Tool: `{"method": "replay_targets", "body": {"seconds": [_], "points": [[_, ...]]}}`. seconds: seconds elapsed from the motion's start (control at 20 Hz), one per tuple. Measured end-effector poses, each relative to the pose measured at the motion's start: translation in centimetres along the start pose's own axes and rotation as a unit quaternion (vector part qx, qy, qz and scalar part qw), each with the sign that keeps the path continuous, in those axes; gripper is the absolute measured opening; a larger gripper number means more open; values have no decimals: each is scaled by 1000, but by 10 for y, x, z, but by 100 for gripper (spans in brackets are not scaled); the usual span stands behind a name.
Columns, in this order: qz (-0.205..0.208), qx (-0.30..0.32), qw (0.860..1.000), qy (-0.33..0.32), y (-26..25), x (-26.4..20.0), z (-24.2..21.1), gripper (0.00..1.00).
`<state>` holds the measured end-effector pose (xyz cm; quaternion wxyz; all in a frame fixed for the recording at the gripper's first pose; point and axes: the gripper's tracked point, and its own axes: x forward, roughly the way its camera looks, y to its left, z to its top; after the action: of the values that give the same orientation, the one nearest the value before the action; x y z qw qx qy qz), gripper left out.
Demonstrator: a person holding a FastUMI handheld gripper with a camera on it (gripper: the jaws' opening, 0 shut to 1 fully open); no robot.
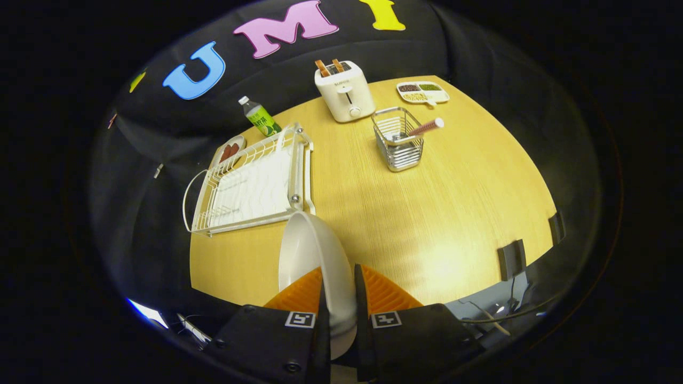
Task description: Take the plate from the dish rack, then take the spoon from the basket and place it into the plate.
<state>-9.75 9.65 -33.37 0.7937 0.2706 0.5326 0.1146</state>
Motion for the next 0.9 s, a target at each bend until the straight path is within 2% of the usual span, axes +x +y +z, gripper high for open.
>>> {"method": "replay_targets", "body": {"seconds": [0.35,0.55,0.75,0.9], "points": [[14,12,999,31,-11,43,-23,24],[38,62,997,31,-7,58,-21,24],[45,80,995,27,-7,68,-17,25],[10,77,997,16,-25,74,-14,28]]}}
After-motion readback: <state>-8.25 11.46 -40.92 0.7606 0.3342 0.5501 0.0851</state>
